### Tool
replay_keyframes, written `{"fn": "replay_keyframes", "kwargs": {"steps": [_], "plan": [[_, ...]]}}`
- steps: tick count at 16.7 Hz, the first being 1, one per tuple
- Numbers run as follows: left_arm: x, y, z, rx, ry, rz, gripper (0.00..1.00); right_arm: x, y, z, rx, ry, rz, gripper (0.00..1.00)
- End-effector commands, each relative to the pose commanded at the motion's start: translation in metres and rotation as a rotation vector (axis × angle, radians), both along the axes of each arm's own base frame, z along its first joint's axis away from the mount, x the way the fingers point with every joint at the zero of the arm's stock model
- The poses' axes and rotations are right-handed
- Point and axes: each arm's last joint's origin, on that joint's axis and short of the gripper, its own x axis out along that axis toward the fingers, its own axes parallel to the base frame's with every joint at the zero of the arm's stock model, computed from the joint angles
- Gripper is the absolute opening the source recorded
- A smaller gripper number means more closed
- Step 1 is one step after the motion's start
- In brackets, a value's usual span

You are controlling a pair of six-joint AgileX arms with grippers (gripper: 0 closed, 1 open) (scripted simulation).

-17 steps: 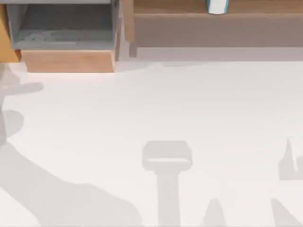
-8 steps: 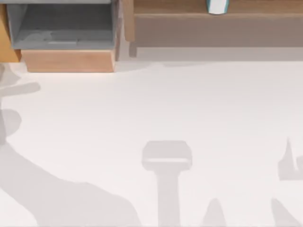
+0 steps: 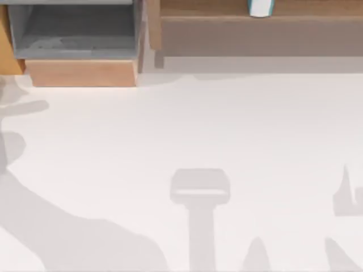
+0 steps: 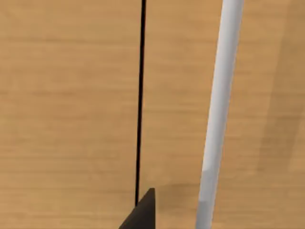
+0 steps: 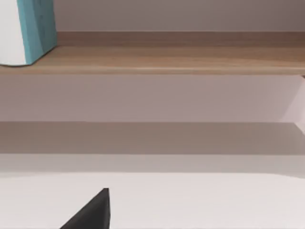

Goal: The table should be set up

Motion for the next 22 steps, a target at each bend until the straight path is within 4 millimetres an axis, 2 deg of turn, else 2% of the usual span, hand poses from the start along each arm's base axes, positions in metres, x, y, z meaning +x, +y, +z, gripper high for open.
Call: {"fn": "replay_keyframes", "kwargs": {"steps": [8, 14, 16, 18, 22], "plan": [[-0.037, 0.001, -0.001, 0.0, 0.001, 0.003, 1.0, 0.0, 0.0, 0.0, 0.0, 0.0, 0.0, 1.0], [-0.036, 0.0, -0.003, -0.003, 0.007, 0.0, 1.0, 0.0, 0.0, 0.0, 0.0, 0.0, 0.0, 1.0], [-0.032, -0.017, 0.0, -0.048, 0.022, -0.031, 1.0, 0.0, 0.0, 0.0, 0.0, 0.0, 0.0, 1.0], [-0.027, -0.048, -0.001, -0.128, 0.06, -0.084, 1.0, 0.0, 0.0, 0.0, 0.0, 0.0, 0.0, 1.0], [-0.019, -0.127, -0.005, -0.297, 0.168, -0.199, 1.0, 0.0, 0.0, 0.0, 0.0, 0.0, 0.0, 1.0]]}}
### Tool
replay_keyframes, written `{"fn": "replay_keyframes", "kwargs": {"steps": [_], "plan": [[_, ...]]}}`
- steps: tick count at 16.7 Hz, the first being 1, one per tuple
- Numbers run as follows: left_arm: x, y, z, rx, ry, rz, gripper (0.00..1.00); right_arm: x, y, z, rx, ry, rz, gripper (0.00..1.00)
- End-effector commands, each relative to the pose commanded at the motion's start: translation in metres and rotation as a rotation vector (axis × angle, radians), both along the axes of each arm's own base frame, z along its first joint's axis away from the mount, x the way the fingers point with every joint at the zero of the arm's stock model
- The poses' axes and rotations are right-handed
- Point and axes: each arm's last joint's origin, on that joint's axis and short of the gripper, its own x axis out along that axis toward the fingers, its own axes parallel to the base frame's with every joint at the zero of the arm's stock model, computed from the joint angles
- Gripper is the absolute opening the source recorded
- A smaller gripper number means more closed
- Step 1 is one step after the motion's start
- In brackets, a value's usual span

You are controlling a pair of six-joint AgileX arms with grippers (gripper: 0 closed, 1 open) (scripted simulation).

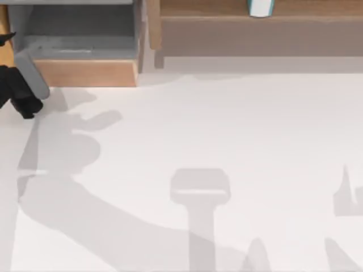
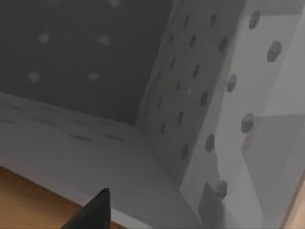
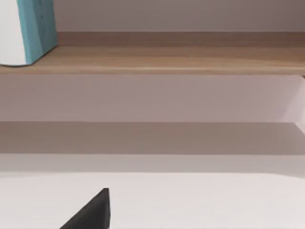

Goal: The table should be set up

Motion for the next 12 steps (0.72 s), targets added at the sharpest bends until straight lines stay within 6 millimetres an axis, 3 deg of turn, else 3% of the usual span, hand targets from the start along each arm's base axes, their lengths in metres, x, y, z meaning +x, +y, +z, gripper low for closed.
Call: {"fn": "replay_keyframes", "kwargs": {"steps": [6, 12], "plan": [[0.0, -0.111, 0.01, -0.224, 0.145, -0.098, 1.0, 0.0, 0.0, 0.0, 0.0, 0.0, 0.0, 1.0], [-0.021, -0.194, 0.013, -0.376, 0.297, -0.122, 1.0, 0.0, 0.0, 0.0, 0.0, 0.0, 0.0, 1.0]]}}
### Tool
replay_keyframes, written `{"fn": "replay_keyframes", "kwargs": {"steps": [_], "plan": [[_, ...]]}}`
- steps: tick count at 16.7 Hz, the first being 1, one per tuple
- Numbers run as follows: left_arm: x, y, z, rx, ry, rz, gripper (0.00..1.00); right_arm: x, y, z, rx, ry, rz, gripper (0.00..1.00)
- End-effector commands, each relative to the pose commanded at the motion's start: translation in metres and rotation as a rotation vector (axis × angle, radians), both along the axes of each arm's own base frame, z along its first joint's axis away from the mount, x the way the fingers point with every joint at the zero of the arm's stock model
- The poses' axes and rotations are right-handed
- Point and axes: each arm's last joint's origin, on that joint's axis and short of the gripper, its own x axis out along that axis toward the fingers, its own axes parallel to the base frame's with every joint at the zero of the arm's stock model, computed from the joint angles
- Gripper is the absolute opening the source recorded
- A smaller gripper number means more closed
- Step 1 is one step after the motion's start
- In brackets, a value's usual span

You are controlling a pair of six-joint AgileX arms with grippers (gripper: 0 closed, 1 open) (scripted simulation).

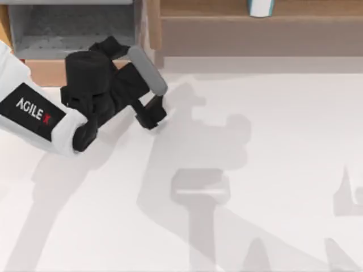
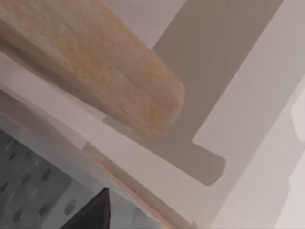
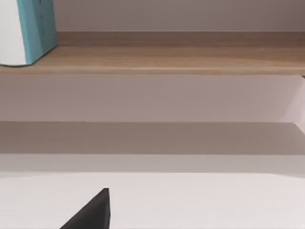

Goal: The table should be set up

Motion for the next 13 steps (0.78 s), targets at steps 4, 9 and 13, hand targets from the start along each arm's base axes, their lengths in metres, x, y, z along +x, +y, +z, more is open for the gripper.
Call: {"fn": "replay_keyframes", "kwargs": {"steps": [4, 9, 13], "plan": [[-0.017, -0.042, -0.011, -0.054, 0.124, 0.022, 1.0, 0.0, 0.0, 0.0, 0.0, 0.0, 0.0, 1.0], [-0.026, -0.088, -0.012, -0.123, 0.194, 0.084, 1.0, 0.0, 0.0, 0.0, 0.0, 0.0, 0.0, 1.0], [-0.03, -0.125, -0.003, -0.191, 0.201, 0.131, 1.0, 0.0, 0.0, 0.0, 0.0, 0.0, 0.0, 1.0]]}}
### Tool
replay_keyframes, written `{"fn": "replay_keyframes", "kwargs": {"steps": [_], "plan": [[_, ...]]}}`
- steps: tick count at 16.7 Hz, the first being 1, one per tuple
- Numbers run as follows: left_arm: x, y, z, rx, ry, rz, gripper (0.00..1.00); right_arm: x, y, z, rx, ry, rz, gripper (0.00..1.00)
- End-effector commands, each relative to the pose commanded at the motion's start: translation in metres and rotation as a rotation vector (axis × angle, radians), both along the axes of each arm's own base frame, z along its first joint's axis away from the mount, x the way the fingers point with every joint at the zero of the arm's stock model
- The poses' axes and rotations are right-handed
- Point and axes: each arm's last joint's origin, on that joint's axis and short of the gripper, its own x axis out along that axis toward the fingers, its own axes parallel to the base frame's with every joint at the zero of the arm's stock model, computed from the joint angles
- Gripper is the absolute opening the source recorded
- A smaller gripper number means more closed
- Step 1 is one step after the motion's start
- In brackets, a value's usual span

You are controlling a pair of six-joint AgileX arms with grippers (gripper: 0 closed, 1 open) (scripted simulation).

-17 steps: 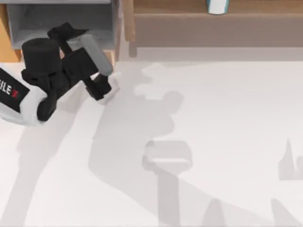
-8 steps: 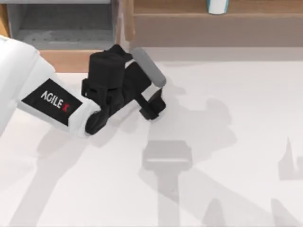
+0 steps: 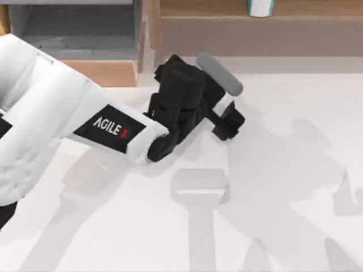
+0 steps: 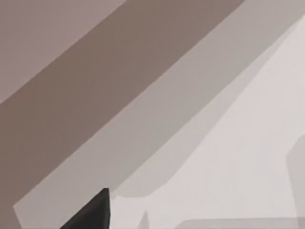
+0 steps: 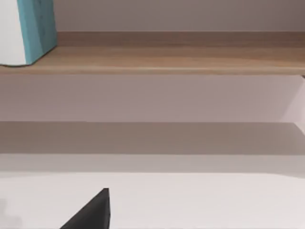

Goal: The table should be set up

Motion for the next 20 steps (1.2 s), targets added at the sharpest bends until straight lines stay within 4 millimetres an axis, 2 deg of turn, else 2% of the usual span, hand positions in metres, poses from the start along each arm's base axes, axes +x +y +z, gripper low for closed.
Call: {"fn": "replay_keyframes", "kwargs": {"steps": [13, 16, 18, 20], "plan": [[-0.001, -0.109, 0.044, -0.246, -0.104, 0.212, 1.0, 0.0, 0.0, 0.0, 0.0, 0.0, 0.0, 1.0], [0.015, -0.126, 0.075, -0.357, -0.184, 0.323, 1.0, 0.0, 0.0, 0.0, 0.0, 0.0, 0.0, 1.0], [0.028, -0.131, 0.1, -0.439, -0.241, 0.407, 1.0, 0.0, 0.0, 0.0, 0.0, 0.0, 0.0, 1.0], [0.037, -0.133, 0.116, -0.501, -0.28, 0.477, 1.0, 0.0, 0.0, 0.0, 0.0, 0.0, 0.0, 1.0]]}}
